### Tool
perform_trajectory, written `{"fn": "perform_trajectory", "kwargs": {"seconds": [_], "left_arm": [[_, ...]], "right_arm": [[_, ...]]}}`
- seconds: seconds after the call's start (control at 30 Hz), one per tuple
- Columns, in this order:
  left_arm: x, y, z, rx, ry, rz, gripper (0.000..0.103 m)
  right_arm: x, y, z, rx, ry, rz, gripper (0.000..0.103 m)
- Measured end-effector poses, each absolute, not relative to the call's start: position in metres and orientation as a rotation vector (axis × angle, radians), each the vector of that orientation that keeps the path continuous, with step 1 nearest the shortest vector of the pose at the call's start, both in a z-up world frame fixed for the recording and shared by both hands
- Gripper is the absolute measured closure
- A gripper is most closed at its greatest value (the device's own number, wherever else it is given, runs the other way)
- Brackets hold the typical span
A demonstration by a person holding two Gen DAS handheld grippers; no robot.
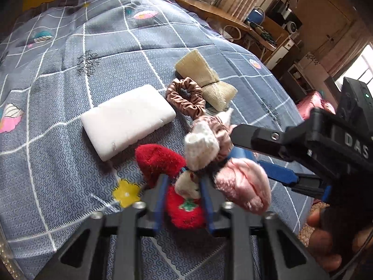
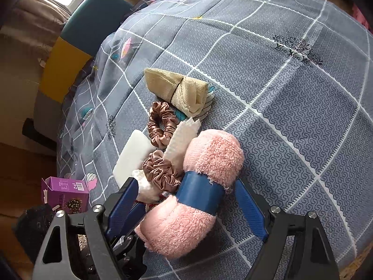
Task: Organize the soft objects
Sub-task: 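Grasp the red Christmas sock with the left gripper while the right grasps the pink fluffy sock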
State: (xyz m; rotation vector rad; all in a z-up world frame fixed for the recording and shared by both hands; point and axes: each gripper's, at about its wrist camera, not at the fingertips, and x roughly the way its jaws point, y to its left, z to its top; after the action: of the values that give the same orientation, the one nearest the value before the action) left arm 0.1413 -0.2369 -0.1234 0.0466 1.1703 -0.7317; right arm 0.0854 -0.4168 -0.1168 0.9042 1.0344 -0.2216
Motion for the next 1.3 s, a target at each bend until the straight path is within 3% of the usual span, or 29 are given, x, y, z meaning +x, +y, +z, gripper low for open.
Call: {"fn": "perform_trajectory", "kwargs": {"seconds": [0.07,0.27,0.4,0.53,0.73,0.8,0.87,1.07,1.17,1.3], "left_arm": [[0.137,-0.229,-0.119,0.054,1.147,-0.737,0.091],[0.122,-0.194,-0.103,0.091,1.117,-0.733,0.093],[0.121,-0.167,-0.106,0.077,1.147,-0.684,0.092],[0.129,-0.15,-0.108,-0.05,1.189,-0.661,0.075],[0.132,-0.188,-0.1,-0.032,1.179,-0.687,0.068],[0.134,-0.201,-0.106,-0.021,1.203,-0.678,0.065],[0.139,-0.213,-0.115,-0.015,1.228,-0.66,0.065],[0.153,-0.223,-0.13,-0.061,1.27,-0.607,0.064],[0.154,-0.223,-0.138,-0.051,1.274,-0.607,0.065],[0.14,-0.217,-0.133,0.028,1.212,-0.652,0.085]], "right_arm": [[0.087,-0.416,-0.117,0.895,1.04,-0.217,0.026],[0.092,-0.411,-0.118,0.829,1.07,-0.21,0.042],[0.093,-0.41,-0.122,0.827,1.097,-0.216,0.041],[0.094,-0.409,-0.125,0.823,1.117,-0.211,0.033],[0.092,-0.408,-0.121,0.787,1.106,-0.228,0.033],[0.094,-0.403,-0.117,0.718,1.11,-0.244,0.04],[0.097,-0.398,-0.117,0.67,1.124,-0.252,0.057],[0.098,-0.399,-0.118,0.66,1.131,-0.244,0.061],[0.099,-0.401,-0.119,0.674,1.138,-0.24,0.06],[0.103,-0.4,-0.124,0.668,1.168,-0.222,0.056]]}}
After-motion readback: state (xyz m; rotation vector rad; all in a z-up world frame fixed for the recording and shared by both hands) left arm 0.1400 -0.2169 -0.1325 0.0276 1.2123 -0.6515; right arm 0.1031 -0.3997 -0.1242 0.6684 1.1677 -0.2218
